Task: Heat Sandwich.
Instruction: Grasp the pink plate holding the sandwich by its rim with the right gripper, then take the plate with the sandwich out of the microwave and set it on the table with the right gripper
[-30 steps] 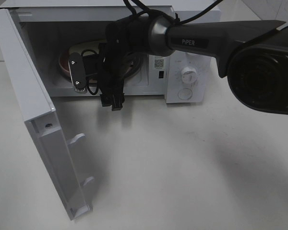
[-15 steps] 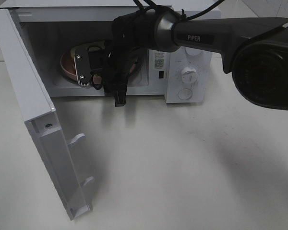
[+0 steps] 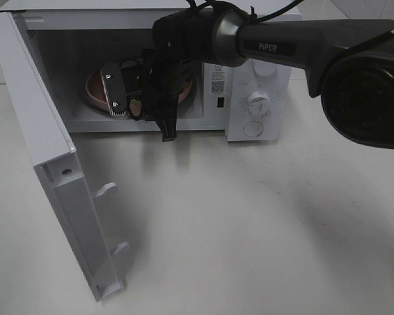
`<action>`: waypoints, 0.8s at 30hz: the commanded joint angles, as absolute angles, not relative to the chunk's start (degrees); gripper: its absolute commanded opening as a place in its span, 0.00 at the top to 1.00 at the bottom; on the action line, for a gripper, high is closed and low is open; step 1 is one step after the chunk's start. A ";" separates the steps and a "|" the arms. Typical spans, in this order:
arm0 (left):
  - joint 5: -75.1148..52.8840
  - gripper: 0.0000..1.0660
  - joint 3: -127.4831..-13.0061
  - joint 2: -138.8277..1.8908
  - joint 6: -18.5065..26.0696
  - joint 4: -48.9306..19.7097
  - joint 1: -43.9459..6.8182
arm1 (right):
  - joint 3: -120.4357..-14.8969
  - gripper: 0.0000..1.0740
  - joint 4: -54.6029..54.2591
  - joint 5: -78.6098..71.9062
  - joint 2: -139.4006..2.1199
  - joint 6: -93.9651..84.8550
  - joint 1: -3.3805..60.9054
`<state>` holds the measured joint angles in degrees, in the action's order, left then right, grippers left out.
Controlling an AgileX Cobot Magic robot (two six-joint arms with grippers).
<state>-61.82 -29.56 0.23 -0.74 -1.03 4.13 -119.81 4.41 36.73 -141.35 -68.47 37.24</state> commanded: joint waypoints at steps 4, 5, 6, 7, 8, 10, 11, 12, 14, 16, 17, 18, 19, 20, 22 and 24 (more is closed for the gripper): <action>-61.31 0.06 -29.51 0.74 -0.74 -0.97 4.18 | -116.77 1.00 2.98 41.14 -140.43 -70.30 37.24; -61.31 0.06 -29.51 0.74 -0.74 -0.97 4.18 | -116.08 1.00 2.98 41.14 -140.03 -70.87 37.24; -61.31 0.06 -29.51 0.74 -0.74 -0.97 4.18 | -114.36 1.00 2.98 40.39 -139.23 -71.79 37.24; -61.31 0.06 -29.51 0.74 -0.74 -0.97 4.18 | -113.16 1.00 2.98 39.71 -138.60 -72.36 37.24; -61.31 0.06 -29.51 0.74 -0.74 -0.97 4.18 | -111.96 1.00 2.98 38.90 -137.85 -72.82 37.24; -61.31 0.06 -29.51 0.74 -0.74 -0.97 4.18 | -110.70 1.00 2.98 38.04 -137.05 -73.34 37.24; -61.31 0.06 -29.51 0.74 -0.74 -0.97 4.18 | -108.46 1.00 3.27 36.67 -135.62 -74.26 37.24; -61.31 0.06 -29.51 0.74 -0.74 -0.97 4.18 | -107.60 1.00 3.55 36.44 -134.93 -74.60 37.24; -61.31 0.06 -29.51 0.74 -0.74 -0.97 4.18 | -106.57 1.00 4.01 36.10 -134.13 -75.11 37.24; -61.31 0.06 -29.51 0.74 -0.74 -0.97 4.18 | -103.42 1.00 4.18 34.38 -131.67 -75.92 37.24; -61.31 0.06 -29.51 0.74 -0.74 -0.97 4.18 | -102.39 1.00 4.18 33.63 -130.92 -76.20 37.24; -61.31 0.06 -29.51 0.74 -0.74 -0.97 4.18 | -102.39 1.00 4.18 33.63 -130.92 -76.20 37.24; -61.31 0.06 -29.51 0.74 -0.74 -0.97 4.18 | -100.27 1.00 4.13 32.37 -129.37 -77.18 37.24; -61.31 0.06 -29.51 0.74 -0.74 -0.97 4.18 | -99.47 1.00 4.13 31.86 -128.74 -77.69 37.24; -61.31 0.06 -29.51 0.74 -0.74 -0.97 4.18 | -97.40 1.00 4.07 30.42 -127.25 -78.61 37.24; -61.31 0.06 -29.51 0.74 -0.74 -0.97 4.18 | -95.34 1.00 4.07 29.16 -125.76 -79.13 37.24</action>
